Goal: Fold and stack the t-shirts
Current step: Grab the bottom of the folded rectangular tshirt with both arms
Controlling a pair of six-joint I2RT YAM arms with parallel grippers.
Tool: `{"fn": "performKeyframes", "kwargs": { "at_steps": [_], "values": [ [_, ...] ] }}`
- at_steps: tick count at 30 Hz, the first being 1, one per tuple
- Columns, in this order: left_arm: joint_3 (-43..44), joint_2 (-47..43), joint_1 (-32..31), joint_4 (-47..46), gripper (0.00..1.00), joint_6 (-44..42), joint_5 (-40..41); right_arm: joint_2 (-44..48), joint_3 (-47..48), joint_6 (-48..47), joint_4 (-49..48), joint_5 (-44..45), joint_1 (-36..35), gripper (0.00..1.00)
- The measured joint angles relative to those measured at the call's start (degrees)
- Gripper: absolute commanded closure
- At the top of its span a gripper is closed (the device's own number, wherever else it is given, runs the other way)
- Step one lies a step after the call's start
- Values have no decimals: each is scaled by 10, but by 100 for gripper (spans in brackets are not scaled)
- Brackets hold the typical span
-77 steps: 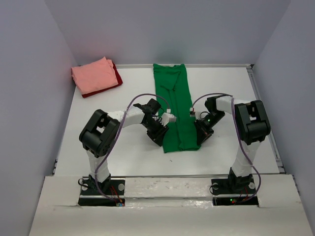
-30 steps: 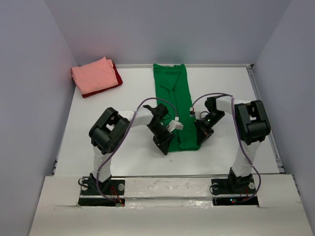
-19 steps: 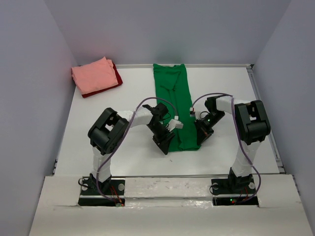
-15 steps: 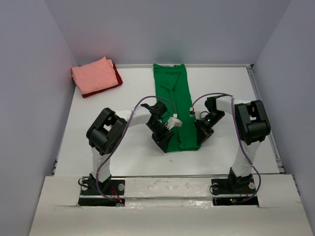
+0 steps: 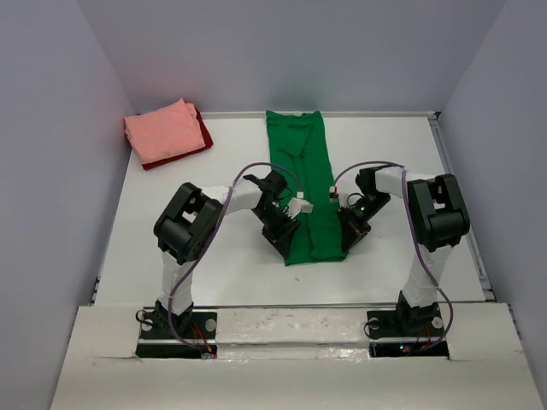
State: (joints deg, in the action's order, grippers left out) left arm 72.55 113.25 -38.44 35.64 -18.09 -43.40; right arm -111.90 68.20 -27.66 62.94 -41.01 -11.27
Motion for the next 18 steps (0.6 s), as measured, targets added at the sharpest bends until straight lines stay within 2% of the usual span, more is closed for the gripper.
{"fn": "performKeyframes", "kwargs": {
  "at_steps": [11, 18],
  "values": [
    [18, 24, -9, 14, 53, -4, -36, 0, 0, 0, -3, 0, 0, 100],
    [18, 33, -20, 22, 68, -11, -42, 0, 0, -2, -4, 0, 0, 100]
  ]
}}
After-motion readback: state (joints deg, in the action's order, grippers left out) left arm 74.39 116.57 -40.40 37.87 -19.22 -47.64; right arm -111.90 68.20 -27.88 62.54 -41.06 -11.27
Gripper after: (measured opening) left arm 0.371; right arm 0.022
